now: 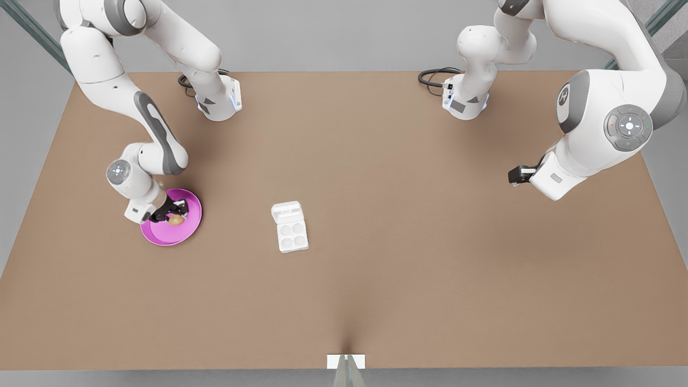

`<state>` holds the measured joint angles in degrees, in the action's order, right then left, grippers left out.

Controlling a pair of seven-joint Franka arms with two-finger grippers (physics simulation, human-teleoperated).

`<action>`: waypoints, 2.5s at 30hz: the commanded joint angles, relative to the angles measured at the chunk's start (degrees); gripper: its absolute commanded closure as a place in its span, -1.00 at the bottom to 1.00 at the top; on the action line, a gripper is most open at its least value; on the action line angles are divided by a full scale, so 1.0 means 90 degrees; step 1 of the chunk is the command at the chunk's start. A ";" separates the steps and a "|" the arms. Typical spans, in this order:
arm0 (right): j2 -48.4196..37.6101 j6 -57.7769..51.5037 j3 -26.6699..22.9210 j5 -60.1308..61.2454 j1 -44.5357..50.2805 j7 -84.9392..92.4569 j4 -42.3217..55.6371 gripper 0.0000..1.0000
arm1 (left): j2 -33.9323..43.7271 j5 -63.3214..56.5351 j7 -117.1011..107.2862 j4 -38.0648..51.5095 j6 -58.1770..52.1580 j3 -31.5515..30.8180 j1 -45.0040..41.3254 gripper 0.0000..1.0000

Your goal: Pack egg into the box and close the box lid

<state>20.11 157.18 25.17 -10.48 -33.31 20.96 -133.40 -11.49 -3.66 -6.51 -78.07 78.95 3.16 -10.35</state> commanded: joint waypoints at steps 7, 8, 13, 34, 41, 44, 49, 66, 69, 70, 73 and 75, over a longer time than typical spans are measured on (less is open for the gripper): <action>0.0685 -0.2025 0.0485 -0.0047 0.1708 -0.1948 0.2664 -0.04 | 0.0007 -0.0004 0.0001 0.0003 -0.0013 0.0001 -0.0002 -1.00; 0.0909 -0.2211 0.0485 -0.0047 0.2011 -0.2308 0.2986 -0.04 | 0.0007 -0.0004 0.0001 0.0003 -0.0013 0.0001 -0.0002 -1.00; 0.1740 -0.2797 0.0397 -0.0057 0.3437 -0.4047 0.4207 -0.04 | 0.0007 -0.0004 0.0001 0.0003 -0.0042 0.0001 -0.0002 -1.00; 0.1789 -0.2963 0.0485 -0.0067 0.4082 -0.6245 0.3690 -1.00 | -0.0032 -0.0004 0.0001 0.0003 -0.0081 0.0001 0.0008 -1.00; 0.0277 -0.7151 -0.0117 -0.0037 0.3964 -0.3152 0.6200 -1.00 | -0.0247 -0.0043 -0.0048 0.0013 -0.0032 0.0001 0.0008 -1.00; -0.0770 -0.7514 -0.1976 0.0539 0.3398 -0.2173 0.5340 -1.00 | -0.1037 0.0366 -0.3492 0.0013 -0.1273 -0.0009 -0.2822 0.57; -0.0741 -0.7416 -0.2025 0.0432 0.3291 -0.2280 0.5916 -1.00 | -0.2717 0.2887 -1.0515 0.0325 0.2806 -0.0019 -0.5636 0.57; -0.0614 -0.7963 -0.1966 0.0412 0.3339 -0.3276 0.6004 -1.00 | -0.4651 0.1852 -0.9892 0.0286 0.8190 0.0099 -0.6027 0.57; -0.0623 -0.8100 -0.1966 0.0432 0.3320 -0.3257 0.6004 -1.00 | -0.4514 0.1832 -0.9902 0.0188 0.8141 0.0265 -0.5988 0.57; -0.0614 -0.8100 -0.1966 0.0422 0.3330 -0.3257 0.6014 -1.00 | -0.4514 0.1832 -0.9892 0.0198 0.8141 0.0352 -0.5978 0.57; -0.0614 -0.8100 -0.1966 0.0441 0.3339 -0.3266 0.6004 -1.00 | -0.4495 0.1813 -0.9882 0.0218 0.8141 0.0567 -0.5979 0.57; -0.0623 -0.8207 -0.1966 0.0432 0.3369 -0.3266 0.6004 -1.00 | -0.4475 0.1774 -0.9872 0.0286 0.8141 0.0714 -0.5959 0.57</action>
<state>14.58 84.55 7.46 -6.64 -3.12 -9.39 -79.39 -51.88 12.66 -80.34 -75.69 150.97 9.21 -64.03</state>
